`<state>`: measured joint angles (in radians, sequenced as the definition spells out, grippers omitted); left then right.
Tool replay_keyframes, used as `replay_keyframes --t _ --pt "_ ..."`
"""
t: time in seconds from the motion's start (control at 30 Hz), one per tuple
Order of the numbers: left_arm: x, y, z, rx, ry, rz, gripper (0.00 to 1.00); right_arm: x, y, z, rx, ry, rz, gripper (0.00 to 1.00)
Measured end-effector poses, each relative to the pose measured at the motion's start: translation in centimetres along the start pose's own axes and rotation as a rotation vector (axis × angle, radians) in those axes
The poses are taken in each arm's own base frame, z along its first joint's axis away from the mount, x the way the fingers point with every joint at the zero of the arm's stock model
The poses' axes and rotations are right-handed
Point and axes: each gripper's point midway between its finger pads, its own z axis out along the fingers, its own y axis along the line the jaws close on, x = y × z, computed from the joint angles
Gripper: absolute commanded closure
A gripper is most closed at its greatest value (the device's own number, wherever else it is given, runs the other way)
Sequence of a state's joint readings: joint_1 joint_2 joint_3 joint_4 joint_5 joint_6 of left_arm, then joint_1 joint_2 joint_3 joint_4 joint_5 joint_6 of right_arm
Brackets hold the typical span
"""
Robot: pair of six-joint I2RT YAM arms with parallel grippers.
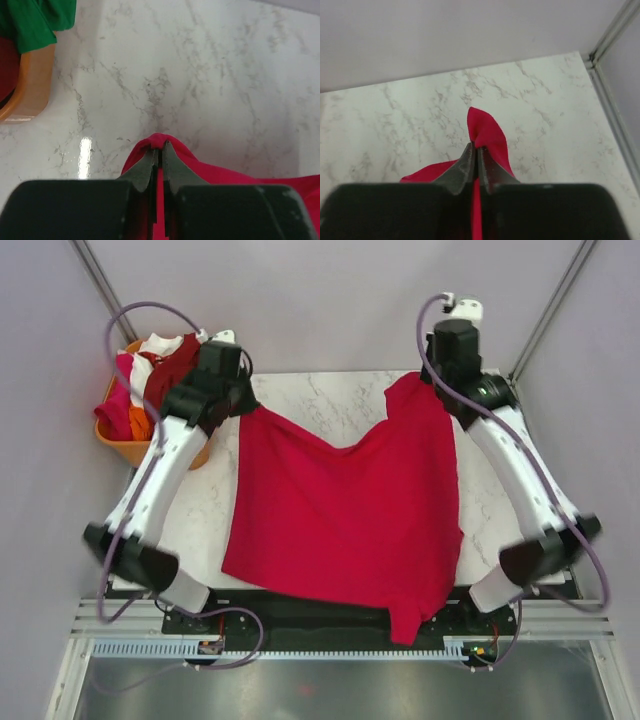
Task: Fold and stack the t-shirts
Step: Flatten the tshirt out
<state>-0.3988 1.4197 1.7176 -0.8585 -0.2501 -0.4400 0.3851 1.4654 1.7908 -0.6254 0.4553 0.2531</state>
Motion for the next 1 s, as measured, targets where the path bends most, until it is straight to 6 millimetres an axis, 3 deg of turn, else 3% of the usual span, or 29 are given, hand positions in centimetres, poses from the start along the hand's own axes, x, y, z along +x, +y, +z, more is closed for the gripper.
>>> replay_keyframes --t 0.03,0.07,0.1,0.2,0.27,0.33,0.43,0.67,0.73,0.83,1.0 --pt "0.4 1.1 3.3 -0.048 0.047 -0.004 0.54 2.0 -0.1 3.5 0.048 0.054 -0.017 0.03" --pt "0.8 2.1 6.6 -0.088 0.096 -0.006 0.19 3.8 -0.3 7.0 0.089 0.101 -0.021 0.02" --pt "0.7 3.1 10.3 -0.118 0.141 -0.018 0.0 5.8 -0.7 10.6 0.123 0.161 -0.027 0.02" --pt "-0.4 5.1 19.7 -0.144 0.184 -0.078 0.0 9.2 -2.1 20.4 0.165 0.244 0.032 0.02" --pt "0.5 7.1 23.2 -0.171 0.226 -0.106 0.0 12.1 -4.5 24.2 0.202 0.295 0.056 0.02" --pt "2.4 8.8 23.4 -0.206 0.291 -0.124 0.0 14.7 -7.4 24.5 0.254 0.374 0.052 0.02" --pt "2.9 9.0 21.0 -0.212 0.307 -0.132 0.0 14.9 -8.8 22.4 0.266 0.396 0.057 0.02" --pt "-0.2 5.7 9.4 -0.097 0.137 -0.114 0.01 7.5 -5.2 12.1 0.069 0.261 0.11 0.02" --pt "0.1 5.0 7.3 -0.044 0.098 -0.114 0.03 7.5 -4.9 10.5 0.04 0.257 0.121 0.02" --pt "1.9 4.8 7.6 -0.002 0.113 -0.117 0.03 11.7 -5.9 10.5 0.053 0.342 0.129 0.03" --pt "8.3 4.9 14.6 0.011 0.291 -0.118 0.09 24.2 -9.0 12.8 0.137 0.634 0.109 0.06"
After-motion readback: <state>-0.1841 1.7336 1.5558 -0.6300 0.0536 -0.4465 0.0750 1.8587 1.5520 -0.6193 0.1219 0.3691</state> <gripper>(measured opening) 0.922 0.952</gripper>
